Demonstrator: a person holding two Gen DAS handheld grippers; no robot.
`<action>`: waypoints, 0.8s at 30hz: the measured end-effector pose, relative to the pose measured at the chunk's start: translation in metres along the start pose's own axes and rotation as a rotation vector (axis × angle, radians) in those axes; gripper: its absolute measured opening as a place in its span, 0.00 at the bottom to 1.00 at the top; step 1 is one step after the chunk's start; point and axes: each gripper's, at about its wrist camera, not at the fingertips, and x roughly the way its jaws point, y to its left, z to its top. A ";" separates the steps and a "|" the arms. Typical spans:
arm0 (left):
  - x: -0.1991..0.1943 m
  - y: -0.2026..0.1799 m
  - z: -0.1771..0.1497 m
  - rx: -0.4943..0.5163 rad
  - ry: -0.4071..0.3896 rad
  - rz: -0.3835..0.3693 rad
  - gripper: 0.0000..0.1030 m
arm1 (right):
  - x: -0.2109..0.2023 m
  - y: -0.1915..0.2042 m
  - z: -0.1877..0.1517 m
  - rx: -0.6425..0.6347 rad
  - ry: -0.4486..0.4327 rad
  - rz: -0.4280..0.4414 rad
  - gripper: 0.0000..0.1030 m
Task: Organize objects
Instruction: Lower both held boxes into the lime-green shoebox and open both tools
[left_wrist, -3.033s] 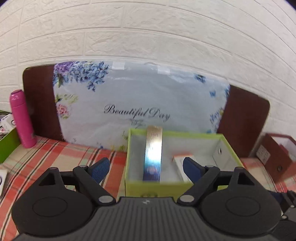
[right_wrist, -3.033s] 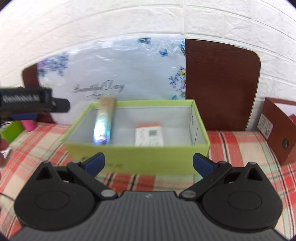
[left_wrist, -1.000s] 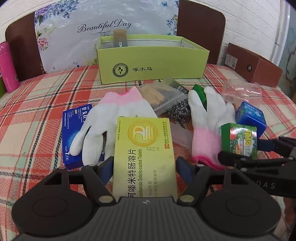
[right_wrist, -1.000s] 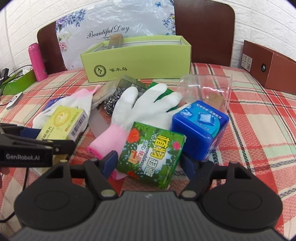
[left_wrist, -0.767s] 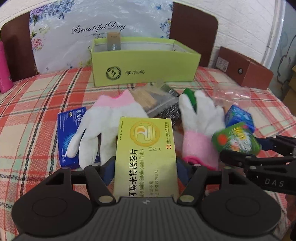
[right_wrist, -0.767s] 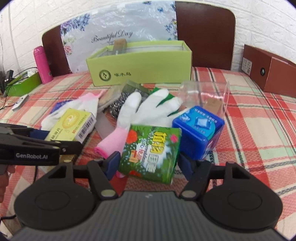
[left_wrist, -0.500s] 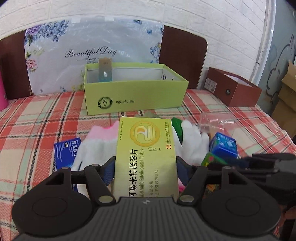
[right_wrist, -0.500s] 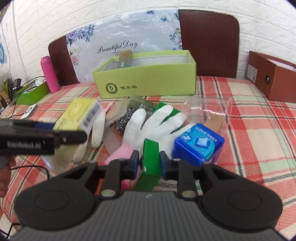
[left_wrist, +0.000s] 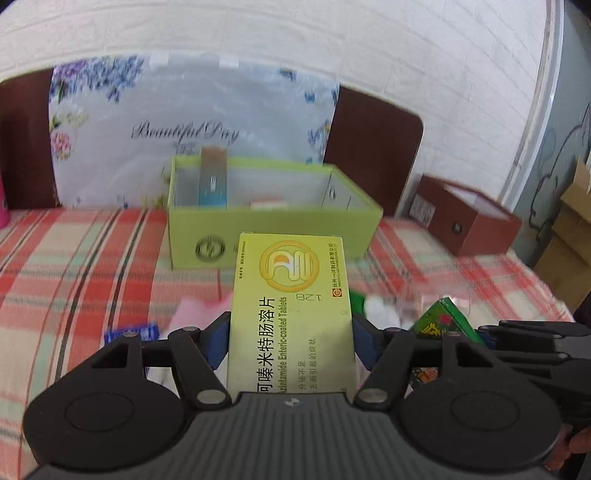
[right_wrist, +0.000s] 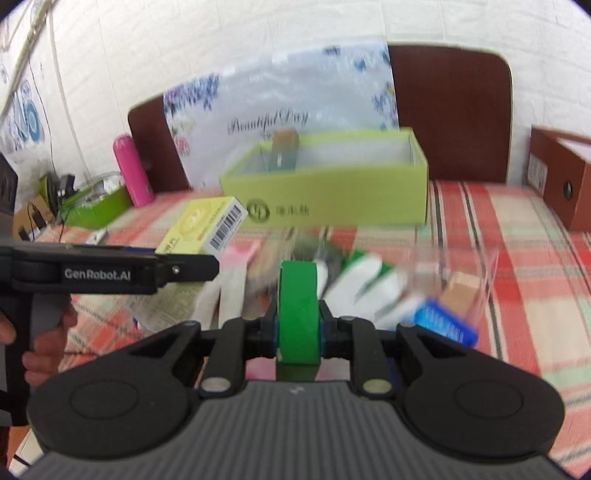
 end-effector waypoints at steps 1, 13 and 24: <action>0.002 0.000 0.010 -0.002 -0.021 -0.004 0.67 | 0.000 -0.003 0.011 0.008 -0.024 0.003 0.18; 0.095 0.019 0.105 -0.073 -0.107 0.061 0.67 | 0.075 -0.041 0.127 0.030 -0.186 -0.083 0.18; 0.172 0.051 0.118 -0.122 -0.054 0.131 0.67 | 0.172 -0.069 0.147 0.014 -0.137 -0.160 0.18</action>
